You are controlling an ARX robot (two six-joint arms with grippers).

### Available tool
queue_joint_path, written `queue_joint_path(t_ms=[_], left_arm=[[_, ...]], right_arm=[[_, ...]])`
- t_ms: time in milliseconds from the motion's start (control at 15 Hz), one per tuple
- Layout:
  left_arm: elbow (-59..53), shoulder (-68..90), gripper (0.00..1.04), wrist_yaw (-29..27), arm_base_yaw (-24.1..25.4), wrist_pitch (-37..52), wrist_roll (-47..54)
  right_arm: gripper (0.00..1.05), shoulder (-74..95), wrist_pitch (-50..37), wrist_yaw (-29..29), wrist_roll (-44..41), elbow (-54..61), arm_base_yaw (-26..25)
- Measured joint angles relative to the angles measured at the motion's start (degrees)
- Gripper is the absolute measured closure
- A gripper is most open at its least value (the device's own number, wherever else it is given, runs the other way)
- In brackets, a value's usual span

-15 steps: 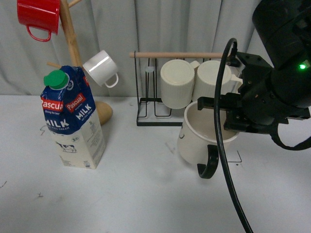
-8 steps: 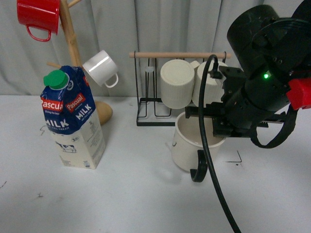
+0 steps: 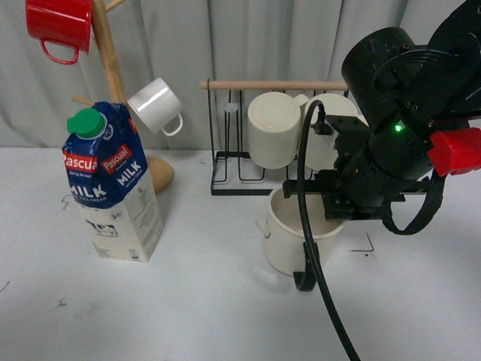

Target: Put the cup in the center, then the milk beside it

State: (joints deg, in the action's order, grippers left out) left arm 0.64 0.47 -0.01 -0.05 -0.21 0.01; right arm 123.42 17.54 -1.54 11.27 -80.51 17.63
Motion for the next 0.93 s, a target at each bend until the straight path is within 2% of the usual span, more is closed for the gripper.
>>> queue_joint_path(t_ms=[333, 533, 667, 800, 867, 933], left_arm=[[0.0, 0.0, 0.07, 0.0, 0.0, 0.0, 0.0], [0.0, 0.0, 0.07, 0.0, 0.0, 0.0, 0.0], [0.0, 0.0, 0.07, 0.0, 0.0, 0.0, 0.0], [0.0, 0.0, 0.07, 0.0, 0.0, 0.0, 0.0], [0.0, 0.0, 0.07, 0.0, 0.0, 0.0, 0.0], [0.0, 0.0, 0.07, 0.0, 0.0, 0.0, 0.0]], right_arm=[[0.4, -1.3, -1.3, -1.8, -0.4, 0.2, 0.0], [0.07, -9.4, -6.9, -5.4, -0.1, 4.0, -0.4], [0.07, -17.5, -13.9, -7.8, 0.5, 9.4, -1.3], [0.08, -27.2, -25.8, -10.0, 1.6, 17.7, -2.8], [0.2, -33.5, -42.1, 1.7, -2.4, 26.7, -3.1], [0.31, -40.6, -50.5, 8.5, -6.1, 35.3, -4.4]])
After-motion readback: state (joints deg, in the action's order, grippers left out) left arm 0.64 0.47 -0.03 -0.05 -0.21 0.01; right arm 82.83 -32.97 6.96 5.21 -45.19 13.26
